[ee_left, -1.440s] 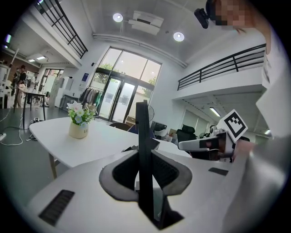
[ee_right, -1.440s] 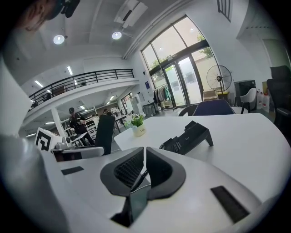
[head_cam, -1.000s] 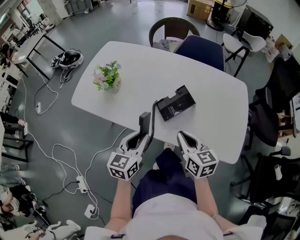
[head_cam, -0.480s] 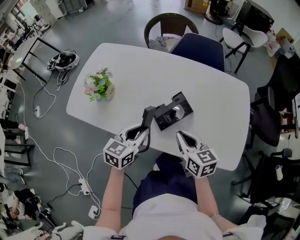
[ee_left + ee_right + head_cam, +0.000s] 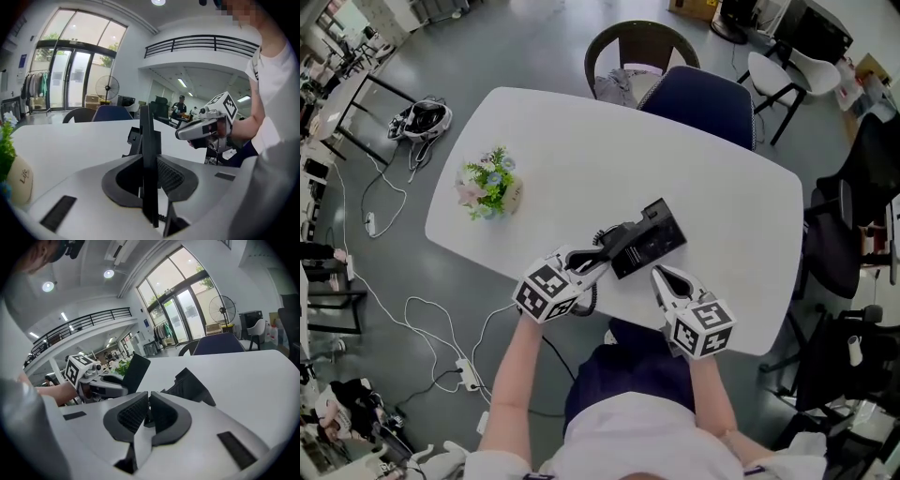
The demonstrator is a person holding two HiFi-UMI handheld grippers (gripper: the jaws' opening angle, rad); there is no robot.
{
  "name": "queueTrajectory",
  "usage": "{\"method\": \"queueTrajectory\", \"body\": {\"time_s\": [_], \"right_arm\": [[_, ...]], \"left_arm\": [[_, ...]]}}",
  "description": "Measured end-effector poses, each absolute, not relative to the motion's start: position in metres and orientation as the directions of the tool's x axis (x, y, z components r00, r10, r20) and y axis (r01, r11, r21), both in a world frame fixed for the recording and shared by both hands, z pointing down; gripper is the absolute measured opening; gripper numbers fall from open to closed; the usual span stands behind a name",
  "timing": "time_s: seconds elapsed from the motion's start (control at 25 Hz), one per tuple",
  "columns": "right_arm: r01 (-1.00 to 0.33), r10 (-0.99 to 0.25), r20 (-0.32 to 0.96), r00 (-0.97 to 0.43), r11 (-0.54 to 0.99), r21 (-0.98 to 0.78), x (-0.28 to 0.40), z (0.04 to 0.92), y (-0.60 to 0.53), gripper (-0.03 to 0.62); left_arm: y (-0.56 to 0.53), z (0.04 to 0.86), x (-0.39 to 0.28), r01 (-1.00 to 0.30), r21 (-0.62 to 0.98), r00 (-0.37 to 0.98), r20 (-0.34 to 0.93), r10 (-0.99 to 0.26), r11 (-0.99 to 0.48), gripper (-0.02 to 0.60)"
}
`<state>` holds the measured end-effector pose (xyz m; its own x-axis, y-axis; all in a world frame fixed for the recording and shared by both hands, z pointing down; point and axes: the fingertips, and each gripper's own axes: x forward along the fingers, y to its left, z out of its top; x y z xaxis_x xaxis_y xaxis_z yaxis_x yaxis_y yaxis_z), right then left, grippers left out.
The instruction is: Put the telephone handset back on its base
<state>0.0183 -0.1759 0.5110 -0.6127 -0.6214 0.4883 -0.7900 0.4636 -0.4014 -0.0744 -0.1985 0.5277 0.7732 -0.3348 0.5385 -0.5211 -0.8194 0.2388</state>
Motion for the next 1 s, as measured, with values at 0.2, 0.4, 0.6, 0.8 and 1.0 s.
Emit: {"method": "queueTrajectory", "body": {"time_s": [0.2,0.4,0.6,0.8,1.0], "right_arm": [[-0.782,-0.599,0.503,-0.623,0.466,-0.414,0.017,0.518,-0.182,0.043],[-0.766,-0.568,0.514,-0.642,0.477,-0.431,0.016,0.524,-0.188,0.043],[-0.752,-0.543,0.521,-0.659,0.488,-0.442,0.017,0.527,-0.195,0.043],[-0.743,-0.536,0.514,-0.670,0.493,-0.453,0.020,0.526,-0.204,0.043],[-0.739,-0.531,0.514,-0.674,0.486,-0.466,0.022,0.529,-0.211,0.043]], "left_arm": [[-0.217,0.536,-0.062,-0.442,0.233,0.780,0.577,-0.242,-0.866,0.086],[-0.231,0.542,-0.049,-0.359,0.280,0.798,0.587,-0.138,-0.890,0.086],[-0.240,0.551,-0.039,-0.288,0.322,0.792,0.610,-0.036,-0.902,0.086],[-0.247,0.560,-0.034,-0.254,0.387,0.797,0.603,0.035,-0.886,0.086],[-0.256,0.568,-0.033,-0.213,0.465,0.797,0.591,0.122,-0.859,0.086]]}}
